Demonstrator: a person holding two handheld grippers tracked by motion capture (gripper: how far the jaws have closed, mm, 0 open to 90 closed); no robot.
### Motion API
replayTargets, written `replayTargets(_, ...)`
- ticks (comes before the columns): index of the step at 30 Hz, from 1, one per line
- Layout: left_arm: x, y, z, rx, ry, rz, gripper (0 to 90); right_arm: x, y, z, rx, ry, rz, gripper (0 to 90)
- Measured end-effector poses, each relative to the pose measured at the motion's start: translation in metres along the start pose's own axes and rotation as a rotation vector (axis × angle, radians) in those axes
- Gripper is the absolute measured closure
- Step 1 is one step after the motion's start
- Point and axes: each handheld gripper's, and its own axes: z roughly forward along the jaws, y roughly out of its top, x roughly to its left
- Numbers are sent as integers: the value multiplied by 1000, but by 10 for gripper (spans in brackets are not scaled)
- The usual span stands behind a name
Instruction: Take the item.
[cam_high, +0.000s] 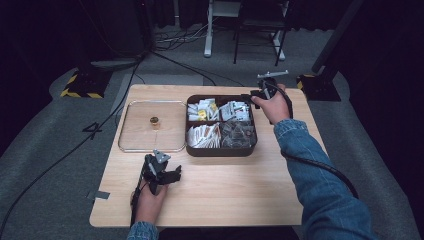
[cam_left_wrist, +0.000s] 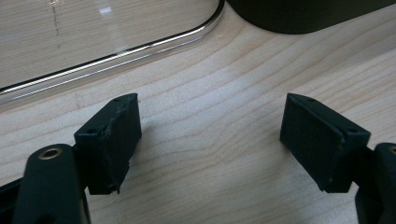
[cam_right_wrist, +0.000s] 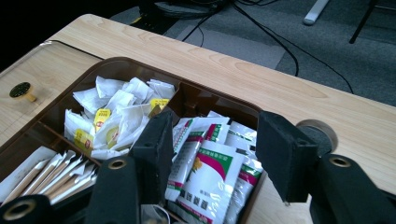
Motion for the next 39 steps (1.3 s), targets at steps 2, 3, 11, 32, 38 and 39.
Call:
replayTargets(2,0,1,0,0,3,-2,229,4,0,7,7,10,-2,498)
replayTargets(3,0,1,0,-1,3,-4,232,5,0,9,17,13,-7,512)
replayTargets(11,0,2,1,-6,10,-9,241,11,-4,30,74,29,12,570)
replayTargets(32,0,2,1,-6,10,0,250,24,-25,65,177,80,84,693)
replayTargets(38,0,2,1,-6,9,0,250,31,-26,73,188,83,86,696)
replayTargets(39,0,2,1,-5,10,-1,250,32,-27,75,188,82,90,700)
